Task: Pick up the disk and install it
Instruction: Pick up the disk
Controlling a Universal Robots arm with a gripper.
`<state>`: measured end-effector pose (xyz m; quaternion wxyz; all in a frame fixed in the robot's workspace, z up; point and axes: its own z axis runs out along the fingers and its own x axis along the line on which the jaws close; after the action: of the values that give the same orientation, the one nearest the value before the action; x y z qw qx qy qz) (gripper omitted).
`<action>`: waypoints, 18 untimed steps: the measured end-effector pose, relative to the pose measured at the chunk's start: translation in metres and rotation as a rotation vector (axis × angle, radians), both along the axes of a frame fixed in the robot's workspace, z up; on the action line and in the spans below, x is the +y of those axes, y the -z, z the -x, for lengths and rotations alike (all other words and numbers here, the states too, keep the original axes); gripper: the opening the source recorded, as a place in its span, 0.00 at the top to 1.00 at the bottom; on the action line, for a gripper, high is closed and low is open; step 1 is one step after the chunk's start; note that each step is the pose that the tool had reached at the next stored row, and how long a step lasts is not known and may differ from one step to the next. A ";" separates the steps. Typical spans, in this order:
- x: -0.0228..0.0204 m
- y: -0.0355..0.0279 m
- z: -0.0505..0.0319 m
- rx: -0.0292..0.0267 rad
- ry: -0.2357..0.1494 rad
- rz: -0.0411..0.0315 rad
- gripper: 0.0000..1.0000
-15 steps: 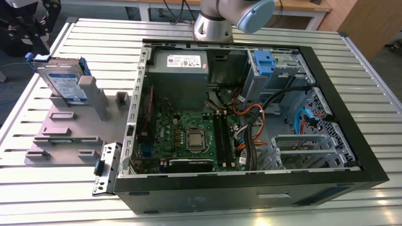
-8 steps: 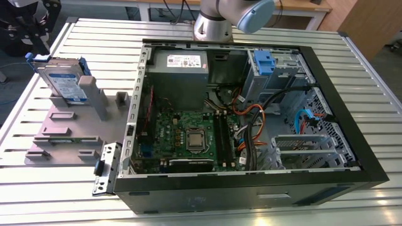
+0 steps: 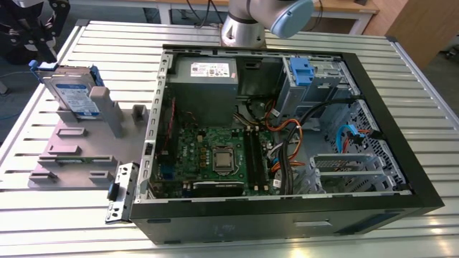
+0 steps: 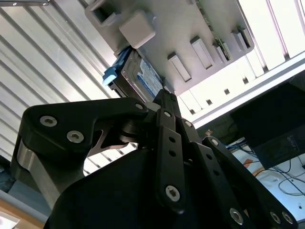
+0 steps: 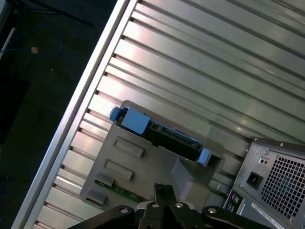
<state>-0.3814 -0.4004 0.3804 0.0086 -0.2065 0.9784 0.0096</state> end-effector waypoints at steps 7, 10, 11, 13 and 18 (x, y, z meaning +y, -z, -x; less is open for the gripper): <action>0.0000 0.0000 0.0000 0.0000 -0.027 0.0000 0.89; 0.0000 0.0000 0.0000 0.0000 -0.037 0.0000 0.89; 0.0000 0.0000 0.0000 0.0001 -0.041 0.0000 0.89; 0.0000 0.0000 0.0000 0.0000 -0.048 0.0000 0.89; 0.0000 0.0000 0.0000 0.0000 -0.063 0.0000 0.89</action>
<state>-0.3814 -0.4004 0.3804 0.0083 -0.2374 0.9713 0.0099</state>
